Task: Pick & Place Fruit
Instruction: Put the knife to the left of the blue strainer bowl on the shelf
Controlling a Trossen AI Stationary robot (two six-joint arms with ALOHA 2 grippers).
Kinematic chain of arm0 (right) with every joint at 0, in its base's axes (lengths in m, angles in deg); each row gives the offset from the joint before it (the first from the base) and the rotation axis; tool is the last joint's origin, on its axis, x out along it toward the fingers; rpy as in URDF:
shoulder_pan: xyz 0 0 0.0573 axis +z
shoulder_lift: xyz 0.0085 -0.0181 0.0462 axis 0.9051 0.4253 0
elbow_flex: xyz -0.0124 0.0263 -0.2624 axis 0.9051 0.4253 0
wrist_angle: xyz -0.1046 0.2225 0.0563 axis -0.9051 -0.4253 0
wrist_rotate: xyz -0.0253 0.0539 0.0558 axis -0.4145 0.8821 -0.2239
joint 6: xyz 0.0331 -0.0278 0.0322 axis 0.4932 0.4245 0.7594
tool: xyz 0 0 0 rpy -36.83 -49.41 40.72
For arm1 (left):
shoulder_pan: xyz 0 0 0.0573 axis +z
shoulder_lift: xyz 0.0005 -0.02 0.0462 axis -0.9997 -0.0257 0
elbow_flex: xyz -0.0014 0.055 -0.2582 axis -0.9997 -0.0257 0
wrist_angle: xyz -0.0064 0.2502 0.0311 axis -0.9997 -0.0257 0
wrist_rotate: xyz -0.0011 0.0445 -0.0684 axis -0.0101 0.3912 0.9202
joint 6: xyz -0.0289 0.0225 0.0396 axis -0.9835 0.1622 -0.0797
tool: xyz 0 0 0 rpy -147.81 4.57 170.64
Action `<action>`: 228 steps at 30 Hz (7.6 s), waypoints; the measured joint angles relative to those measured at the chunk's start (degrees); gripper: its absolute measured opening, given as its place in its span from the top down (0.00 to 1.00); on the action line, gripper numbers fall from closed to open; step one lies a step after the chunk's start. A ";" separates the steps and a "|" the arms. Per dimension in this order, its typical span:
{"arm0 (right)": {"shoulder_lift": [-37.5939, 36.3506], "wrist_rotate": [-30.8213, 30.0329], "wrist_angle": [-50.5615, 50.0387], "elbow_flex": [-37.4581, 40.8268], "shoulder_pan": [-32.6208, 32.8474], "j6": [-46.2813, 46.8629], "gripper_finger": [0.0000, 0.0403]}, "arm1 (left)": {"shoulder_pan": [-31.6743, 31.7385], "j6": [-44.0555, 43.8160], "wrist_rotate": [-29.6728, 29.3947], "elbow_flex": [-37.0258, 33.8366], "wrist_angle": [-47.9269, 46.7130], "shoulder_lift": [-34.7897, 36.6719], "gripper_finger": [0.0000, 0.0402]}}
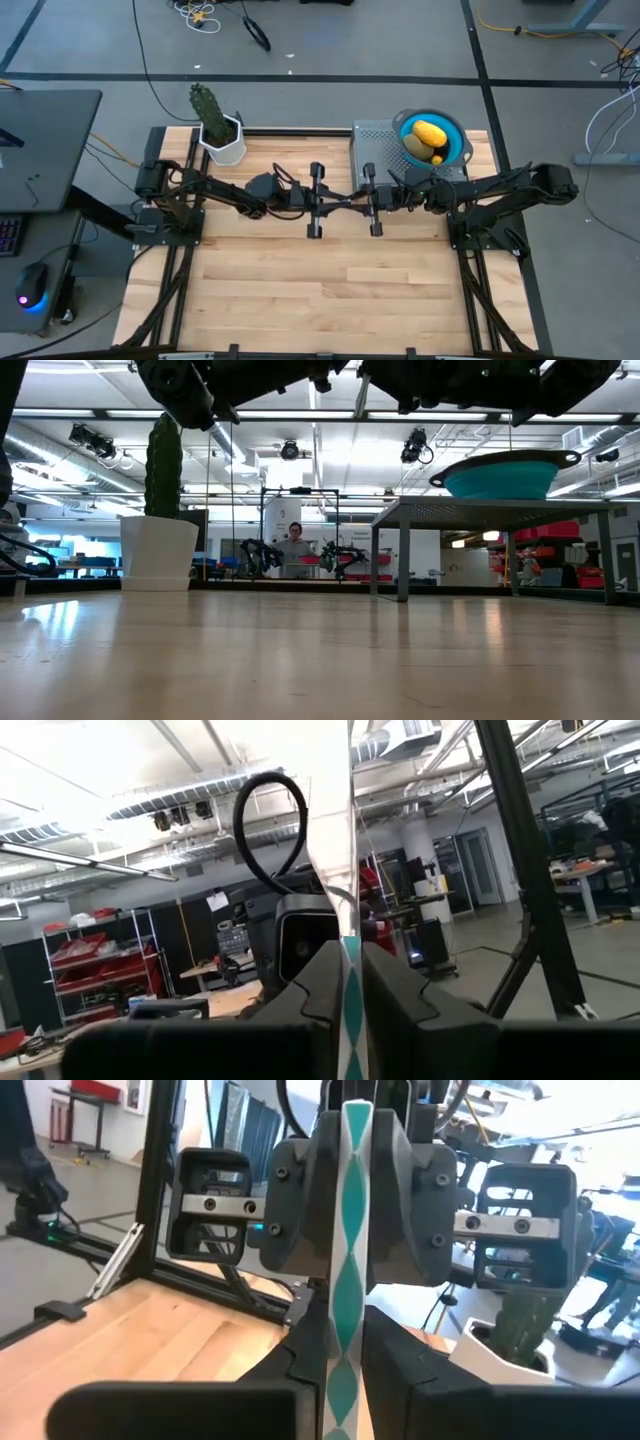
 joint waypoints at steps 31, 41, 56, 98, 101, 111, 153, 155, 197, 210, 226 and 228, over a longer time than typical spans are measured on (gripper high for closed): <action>0.00 -0.63 -0.49 0.00 0.01 -0.59 0.88 | 0.00 0.17 0.02 0.00 -0.50 0.02 0.87; -0.37 -1.02 -0.74 0.00 -0.01 2.42 0.89 | -0.02 -3.25 -3.25 -0.09 -1.50 1.70 0.84; -6.81 -17.41 -11.12 -0.02 -0.01 6.65 0.89 | -0.02 0.59 -9.04 -0.42 -17.86 13.76 0.65; -6.85 -5.22 -84.74 -30.36 -21.86 50.49 0.89 | 6.67 22.34 -29.95 -0.35 -24.23 25.90 0.72; -4.89 -2.30 -84.35 -30.36 -22.97 51.41 0.89 | 8.64 22.53 -27.61 -0.37 -24.36 25.90 0.72; -1.10 1.25 -88.69 -33.84 -24.53 52.54 0.88 | 11.78 21.36 -28.53 -0.39 -26.57 26.47 0.72; 4.95 -9.80 -108.22 -58.16 -23.42 40.10 0.88 | 11.61 19.52 -28.17 -0.44 -30.73 28.06 0.72; 7.28 -9.37 -109.72 -58.26 -22.68 41.72 0.88 | 11.60 19.58 -28.19 -0.44 -30.76 28.06 0.72; 19.92 -0.45 -120.17 -58.34 -30.46 60.86 0.88 | 10.73 19.41 -29.06 -0.37 -33.44 29.97 0.72; 20.06 -0.38 -118.66 -58.31 -30.46 56.00 0.87 | 8.57 20.32 -29.90 -0.37 -33.59 29.97 0.72; 19.87 -0.15 -114.46 -58.31 -29.45 64.87 0.87 | 8.57 20.91 -29.96 -0.37 -33.50 29.97 0.72; 19.87 -2.09 -114.99 -58.31 -28.79 67.23 0.87 | 8.57 20.89 -29.94 -0.37 -33.48 29.97 0.72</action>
